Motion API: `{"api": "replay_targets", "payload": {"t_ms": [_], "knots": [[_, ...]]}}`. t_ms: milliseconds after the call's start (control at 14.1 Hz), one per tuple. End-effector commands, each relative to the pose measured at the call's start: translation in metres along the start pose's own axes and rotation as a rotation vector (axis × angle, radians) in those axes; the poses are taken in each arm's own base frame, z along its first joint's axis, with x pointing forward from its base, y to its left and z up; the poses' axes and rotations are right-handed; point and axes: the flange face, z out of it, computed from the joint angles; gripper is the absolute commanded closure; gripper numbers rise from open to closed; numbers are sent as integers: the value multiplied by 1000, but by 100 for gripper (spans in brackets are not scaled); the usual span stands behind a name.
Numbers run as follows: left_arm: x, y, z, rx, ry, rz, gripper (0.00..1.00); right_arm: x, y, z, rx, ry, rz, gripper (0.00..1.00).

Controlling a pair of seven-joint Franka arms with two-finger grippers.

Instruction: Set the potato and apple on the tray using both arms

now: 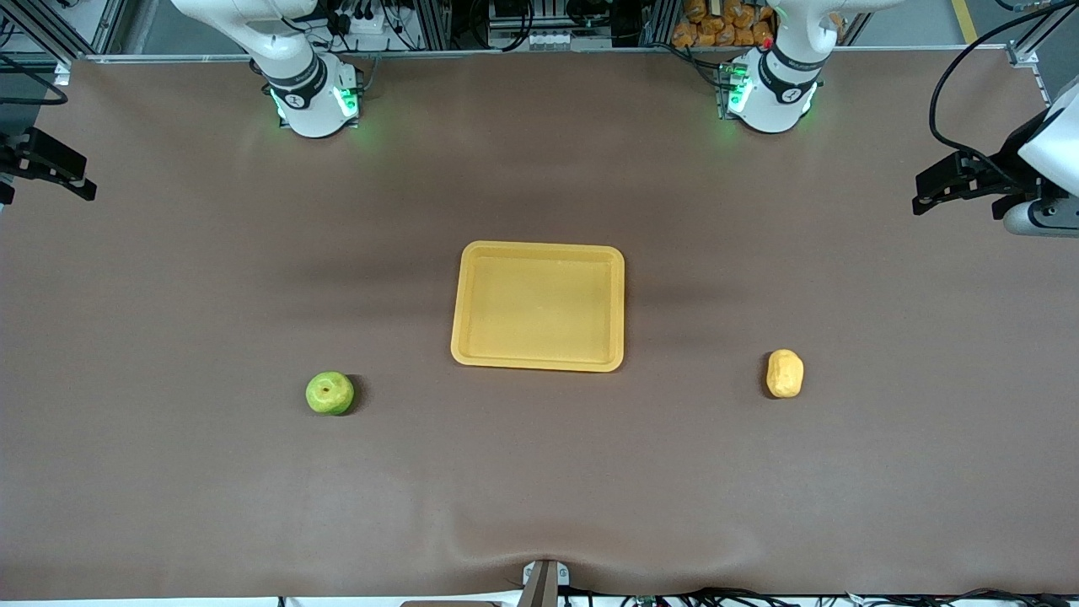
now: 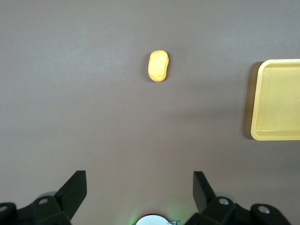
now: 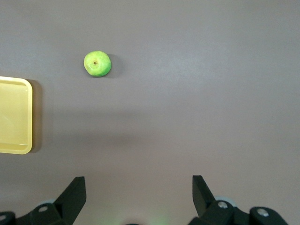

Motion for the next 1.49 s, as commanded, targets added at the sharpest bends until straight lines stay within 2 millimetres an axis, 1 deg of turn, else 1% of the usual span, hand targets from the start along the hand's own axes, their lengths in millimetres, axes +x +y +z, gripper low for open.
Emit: {"api": "replay_targets", "payload": {"t_ms": [0, 142, 427, 640, 853, 1067, 1138, 1422], "knots": [[-1, 2, -1, 5, -11, -8, 0, 2, 2, -3, 14, 5, 2, 0], [-1, 3, 0, 7, -13, -5, 0, 2, 3, -3, 14, 5, 5, 0], [0, 3, 4, 5, -24, -7, 0, 3, 0, -3, 20, 7, -2, 0], [8, -1, 19, -3, -51, -10, 0, 5, 1, -4, 18, 21, 1, 0], [15, -2, 28, -10, -62, -14, 0, 6, 1, -4, 19, 29, 1, 0], [20, -4, 41, -10, -85, -19, 0, 13, 3, 5, 19, 17, 4, 0], [24, -4, 48, -11, -94, -19, 0, 20, 4, 16, 14, -6, 3, 0], [36, -3, 72, -12, -129, -17, 0, 26, 8, 26, 5, -25, 3, 0]]}}
